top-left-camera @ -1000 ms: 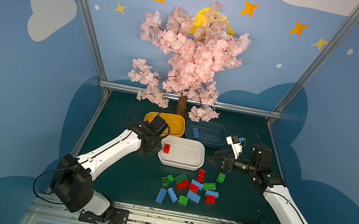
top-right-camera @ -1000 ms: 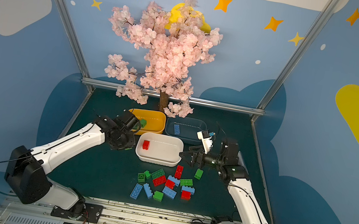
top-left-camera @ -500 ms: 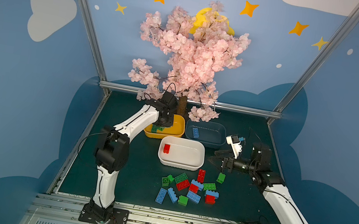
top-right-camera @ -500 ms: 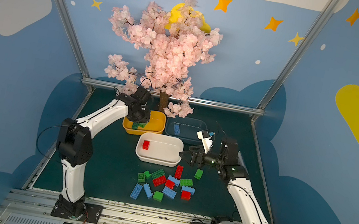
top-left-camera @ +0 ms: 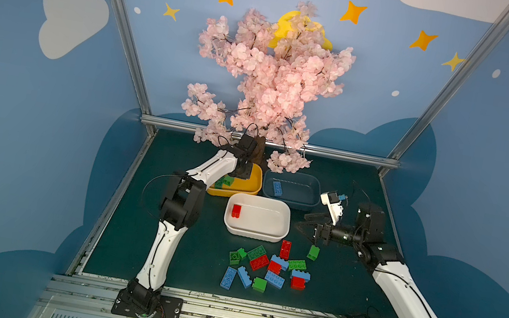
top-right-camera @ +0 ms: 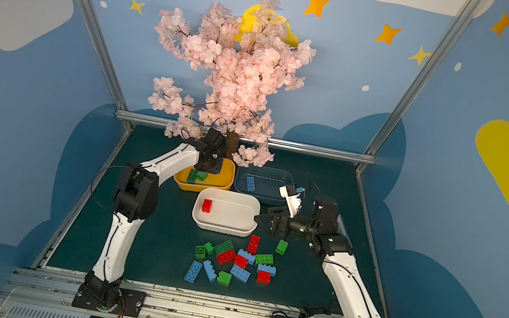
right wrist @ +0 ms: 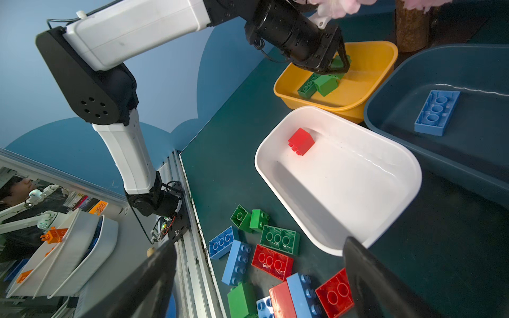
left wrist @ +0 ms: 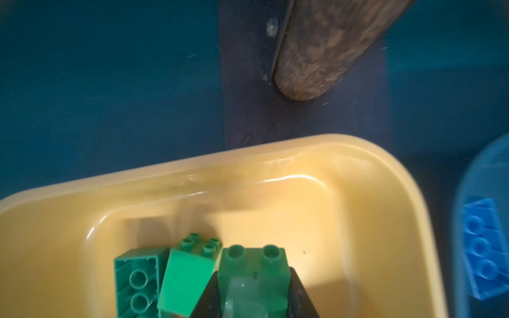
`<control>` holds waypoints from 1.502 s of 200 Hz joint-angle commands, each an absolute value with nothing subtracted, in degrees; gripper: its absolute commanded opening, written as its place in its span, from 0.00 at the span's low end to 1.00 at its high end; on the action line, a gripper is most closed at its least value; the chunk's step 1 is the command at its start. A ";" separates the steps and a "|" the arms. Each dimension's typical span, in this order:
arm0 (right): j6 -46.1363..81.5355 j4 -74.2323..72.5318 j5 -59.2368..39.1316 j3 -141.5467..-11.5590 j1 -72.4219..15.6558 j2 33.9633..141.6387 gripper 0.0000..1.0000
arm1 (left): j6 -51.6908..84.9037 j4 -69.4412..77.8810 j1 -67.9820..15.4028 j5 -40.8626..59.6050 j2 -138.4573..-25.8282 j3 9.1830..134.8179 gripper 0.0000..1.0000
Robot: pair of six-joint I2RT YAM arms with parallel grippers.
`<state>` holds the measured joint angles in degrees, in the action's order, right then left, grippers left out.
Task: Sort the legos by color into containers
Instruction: 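Carry the green brick with the left gripper and release it into the yellow tub, then return the left gripper to the pile and grasp another green brick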
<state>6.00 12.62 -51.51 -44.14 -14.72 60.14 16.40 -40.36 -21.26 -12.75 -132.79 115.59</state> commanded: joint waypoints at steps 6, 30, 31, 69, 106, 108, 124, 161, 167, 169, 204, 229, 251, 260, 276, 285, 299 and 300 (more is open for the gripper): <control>5.30 12.40 -51.69 -44.98 -14.50 60.75 0.93 | 14.67 -38.76 -20.92 -15.33 -132.89 116.53 0.38; 5.11 12.83 -51.87 -45.35 -14.48 60.75 0.93 | 14.01 -39.16 -20.97 -14.83 -130.58 115.44 0.53; 5.10 12.83 -51.86 -45.35 -14.49 60.79 0.93 | 13.99 -39.23 -20.99 -14.80 -130.42 115.42 0.53; 5.29 12.74 -52.63 -45.18 -14.54 60.82 0.93 | 14.01 -43.45 -21.28 -11.57 -122.60 113.24 0.69; 5.11 13.62 -52.74 -45.04 -14.49 59.86 0.93 | 17.16 -50.29 -22.63 -5.13 -111.44 103.88 0.78; 5.12 13.62 -52.76 -44.95 -14.57 59.79 0.93 | 17.39 -50.43 -22.80 -4.58 -110.61 103.29 0.78; 5.14 13.71 -52.83 -44.71 -14.59 59.59 0.93 | 20.12 -51.99 -24.60 -3.09 -105.20 96.64 0.79; 4.69 15.21 -53.37 -44.67 -14.66 59.35 0.93 | 29.02 -50.77 -29.54 -0.01 -91.20 80.19 0.81; 4.61 15.42 -53.28 -44.58 -14.65 59.24 0.93 | 30.46 -50.47 -30.90 0.07 -89.31 77.63 0.81; 4.58 15.46 -53.29 -44.57 -14.69 59.17 0.93 | 31.02 -50.45 -31.32 0.08 -88.77 77.15 0.81; 4.37 15.89 -52.47 -43.41 -14.71 58.44 0.93 | 40.43 -51.05 -40.46 -1.64 -81.89 67.71 0.81; 4.48 15.80 -52.41 -42.78 -14.77 58.10 0.93 | 47.75 -50.34 -45.75 -2.01 -79.83 62.56 0.81; 4.39 15.97 -52.19 -42.30 -14.76 57.83 0.93 | 53.19 -48.23 -50.25 -2.11 -80.21 58.62 0.80; 4.48 16.00 -52.12 -42.12 -14.75 57.70 0.93 | 54.40 -47.74 -51.39 -2.40 -80.91 57.66 0.79; 4.56 15.89 -52.12 -41.89 -14.73 57.57 0.93 | 55.28 -47.23 -52.48 -3.65 -82.71 57.09 0.77; 4.59 15.70 -52.12 -41.77 -14.74 57.57 0.93 | 55.29 -46.05 -52.56 -3.42 -83.87 56.79 0.76; 4.65 15.81 -52.05 -41.71 -14.75 57.57 0.93 | 55.37 -44.56 -52.55 -3.25 -86.12 56.52 0.74; 4.61 15.82 -52.09 -41.69 -14.76 57.57 0.93 | 55.41 -44.56 -52.64 -3.25 -86.22 56.51 0.74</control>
<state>5.15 15.27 -52.01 -42.26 -14.72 58.46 52.60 -47.48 -52.51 -2.20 -83.59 56.90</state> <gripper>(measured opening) 0.929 0.750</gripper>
